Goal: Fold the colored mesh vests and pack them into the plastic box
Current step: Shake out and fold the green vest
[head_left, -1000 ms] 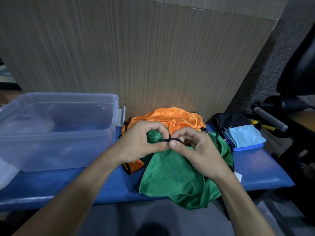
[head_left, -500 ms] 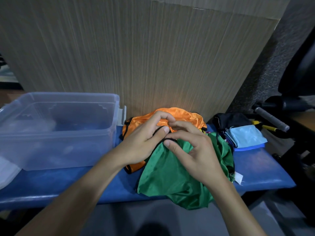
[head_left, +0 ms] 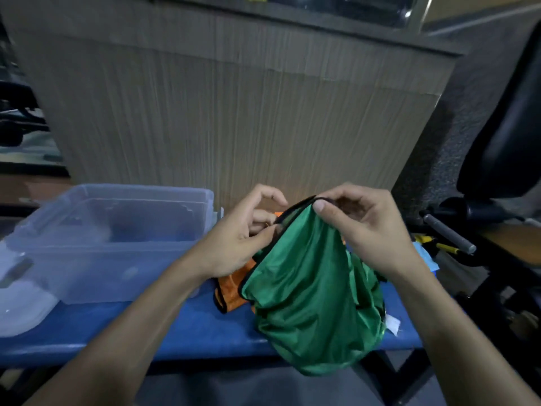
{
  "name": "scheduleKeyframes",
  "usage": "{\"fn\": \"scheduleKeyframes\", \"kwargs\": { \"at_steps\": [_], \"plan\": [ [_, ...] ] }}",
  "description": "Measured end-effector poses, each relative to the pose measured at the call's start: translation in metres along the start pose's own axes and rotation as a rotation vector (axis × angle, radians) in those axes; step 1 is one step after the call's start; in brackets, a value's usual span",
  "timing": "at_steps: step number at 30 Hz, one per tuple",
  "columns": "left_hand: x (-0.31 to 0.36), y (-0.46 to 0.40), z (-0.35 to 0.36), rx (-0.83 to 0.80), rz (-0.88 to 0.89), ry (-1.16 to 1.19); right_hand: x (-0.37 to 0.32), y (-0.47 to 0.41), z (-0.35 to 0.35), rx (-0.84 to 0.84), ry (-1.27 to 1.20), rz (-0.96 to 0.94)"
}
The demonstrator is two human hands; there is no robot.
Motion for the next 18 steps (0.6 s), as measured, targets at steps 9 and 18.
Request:
{"fn": "scheduleKeyframes", "kwargs": {
  "at_steps": [9,18],
  "plan": [
    [0.164,-0.008,-0.032,0.191,0.280,-0.259,-0.140,-0.044,-0.063,0.111,0.115,-0.321],
    [0.253,-0.012,-0.015,0.203,0.294,-0.649,-0.198,-0.045,-0.083,0.229,0.206,-0.344]
  ]
}}
Point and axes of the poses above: each hand's wrist, its own y-axis away from the middle knuckle, its own z-axis out of the palm, x = y × z, the point moved 7 cm from there along -y, towards the middle knuckle, and after that the axes turned 5 degrees about y, right-handed, at the moved point
